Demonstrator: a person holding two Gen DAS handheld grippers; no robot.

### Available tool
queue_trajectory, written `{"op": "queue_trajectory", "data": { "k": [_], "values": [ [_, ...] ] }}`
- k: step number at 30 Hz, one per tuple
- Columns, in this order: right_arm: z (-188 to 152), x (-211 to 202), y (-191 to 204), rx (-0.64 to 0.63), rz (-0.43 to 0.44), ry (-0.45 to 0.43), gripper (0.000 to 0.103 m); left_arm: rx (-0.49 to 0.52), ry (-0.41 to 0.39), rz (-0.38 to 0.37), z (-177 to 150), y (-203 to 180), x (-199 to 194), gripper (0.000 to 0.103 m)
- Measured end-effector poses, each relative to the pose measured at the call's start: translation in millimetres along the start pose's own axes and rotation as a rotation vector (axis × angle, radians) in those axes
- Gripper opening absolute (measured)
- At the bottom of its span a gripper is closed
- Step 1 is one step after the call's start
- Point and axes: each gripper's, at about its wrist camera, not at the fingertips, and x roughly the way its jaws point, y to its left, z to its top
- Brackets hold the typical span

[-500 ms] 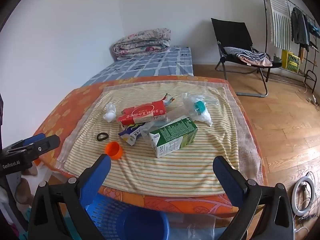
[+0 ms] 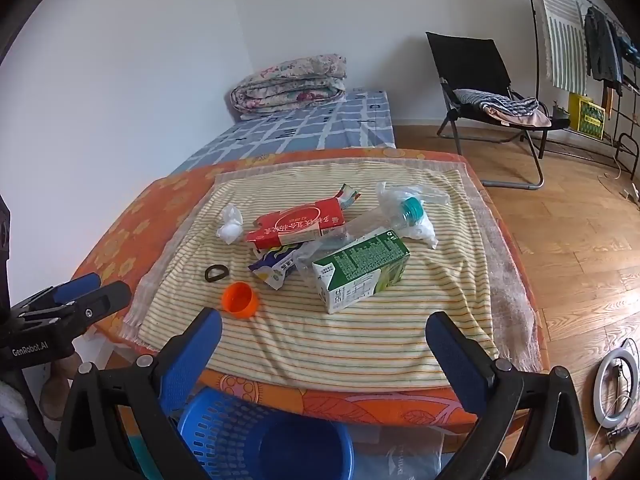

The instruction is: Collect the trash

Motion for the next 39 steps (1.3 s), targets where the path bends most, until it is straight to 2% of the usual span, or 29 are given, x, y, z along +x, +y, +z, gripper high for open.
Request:
{"op": "queue_trajectory", "data": {
  "k": [39],
  "values": [
    [-7.5, -1.2, 5.0, 0.0, 0.02, 0.007, 0.103, -0.011, -0.002, 0.023, -5.7, 9.1, -3.1, 0.1]
  ]
}}
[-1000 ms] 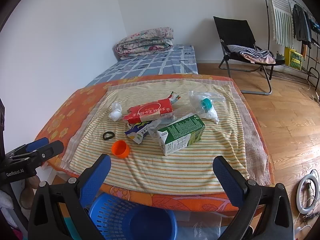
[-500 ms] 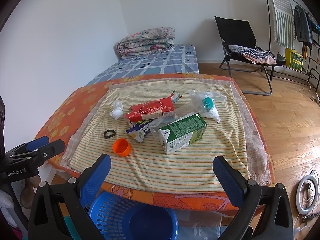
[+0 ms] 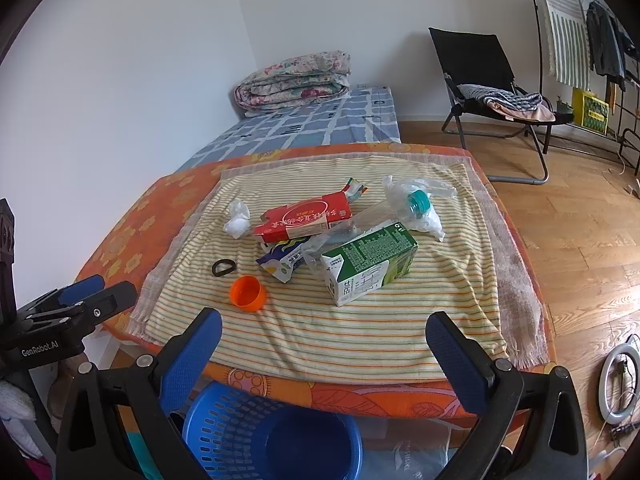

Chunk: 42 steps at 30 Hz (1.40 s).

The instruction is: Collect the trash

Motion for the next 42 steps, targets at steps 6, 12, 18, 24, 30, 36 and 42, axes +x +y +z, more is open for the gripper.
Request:
{"op": "queue_trajectory", "data": {
  "k": [6, 12, 18, 24, 30, 36, 42],
  "values": [
    [-0.4, 0.8, -0.2, 0.005, 0.004, 0.003, 0.103, 0.0, 0.0, -0.001, 0.1, -1.3, 0.8, 0.1],
    [-1.1, 1.2, -2.6, 0.01, 0.002, 0.006, 0.103, 0.002, 0.0, -0.001, -0.5, -0.5, 0.4, 0.1],
    [-1.4, 1.0, -3.8, 0.011, 0.002, 0.006, 0.103, 0.003, 0.001, 0.0, -0.5, -0.8, 0.6, 0.1],
    [-1.9, 1.2, -4.3, 0.014, 0.002, 0.008, 0.103, 0.002, 0.002, -0.001, -0.5, -0.8, 0.5, 0.1],
    [-3.6, 2.4, -7.2, 0.025, 0.002, 0.013, 0.103, 0.001, 0.002, 0.0, -0.6, -1.3, 0.7, 0.1],
    [-4.8, 2.6, -8.6, 0.029, 0.001, 0.016, 0.103, 0.001, 0.003, 0.001, 0.0, -1.9, 1.4, 0.1],
    [-5.4, 3.4, -10.1, 0.026, -0.019, 0.018, 0.103, -0.013, 0.012, -0.004, -1.7, 3.9, 1.9, 0.1]
  ]
}}
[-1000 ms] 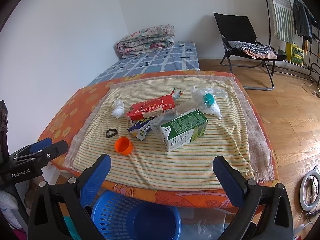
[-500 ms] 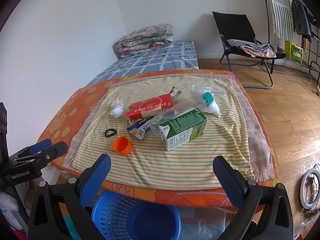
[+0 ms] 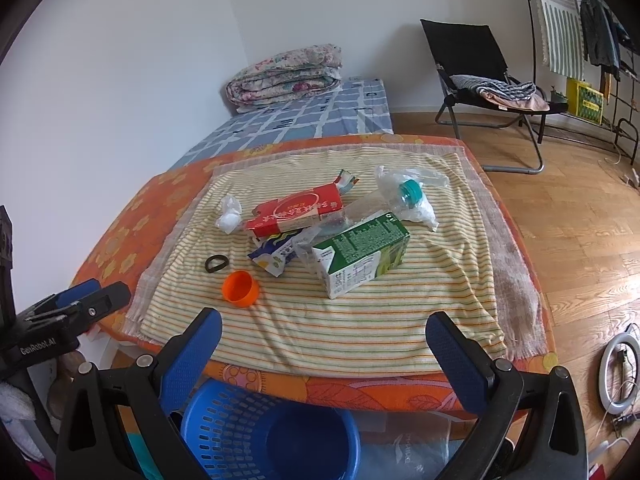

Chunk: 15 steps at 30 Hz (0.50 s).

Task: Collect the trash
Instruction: 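Grasp the orange cap with the left tool while the right tool grasps the green milk carton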

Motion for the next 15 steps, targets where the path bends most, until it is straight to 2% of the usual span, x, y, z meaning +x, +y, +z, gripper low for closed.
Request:
{"op": "queue_trajectory", "data": {
  "k": [8, 10, 15],
  "values": [
    [7.4, -0.2, -16.5, 0.05, -0.026, -0.009, 0.103, -0.003, -0.001, 0.03, 2.6, 14.3, 0.2, 0.1],
    [12.7, 0.6, -22.2, 0.06, -0.029, -0.003, 0.103, -0.007, 0.016, 0.033, 12.0, 15.2, 7.1, 0.1],
    [29.2, 10.0, -35.9, 0.072, -0.035, 0.045, 0.103, -0.024, 0.07, 0.025, 12.6, 21.8, 21.7, 0.1]
  ]
}}
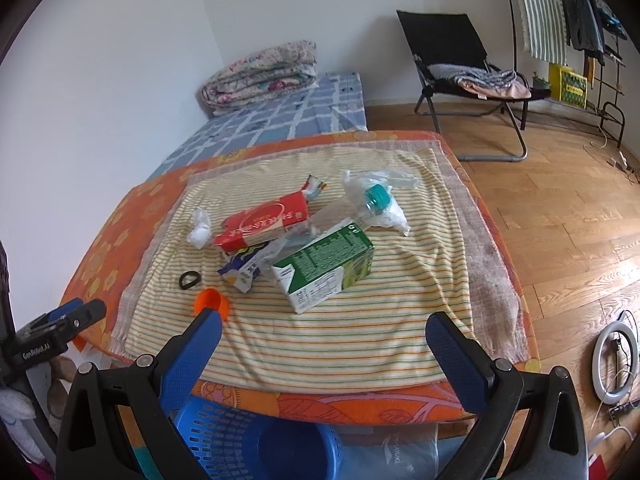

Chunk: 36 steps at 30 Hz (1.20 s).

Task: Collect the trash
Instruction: 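Grasp the orange cap with the left tool while the right tool grasps the green milk carton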

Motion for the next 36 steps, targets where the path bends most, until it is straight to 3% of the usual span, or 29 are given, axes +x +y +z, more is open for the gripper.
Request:
{"op": "queue_trajectory", "data": {
  "k": [9, 16, 21, 36],
  "values": [
    [38.1, 53.4, -33.7, 0.156, 0.014, 0.133, 0.102, 0.006, 0.09, -0.076, 4.2, -10.0, 29.2, 0.093],
    [49.8, 101.3, -52.0, 0.278, 0.029, 0.212, 0.092, 0.119, 0.155, -0.098, 6.3, -37.4, 61.9, 0.086],
    [49.1, 133.3, -55.6, 0.341, 0.052, 0.286, 0.084, 0.135, 0.234, -0.115, 9.2, -48.3, 94.6, 0.079],
    [56.0, 174.4, -74.3, 0.508, 0.108, 0.328, 0.074, 0.095, 0.319, -0.086, 20.8, -42.6, 151.0, 0.069]
  ]
}}
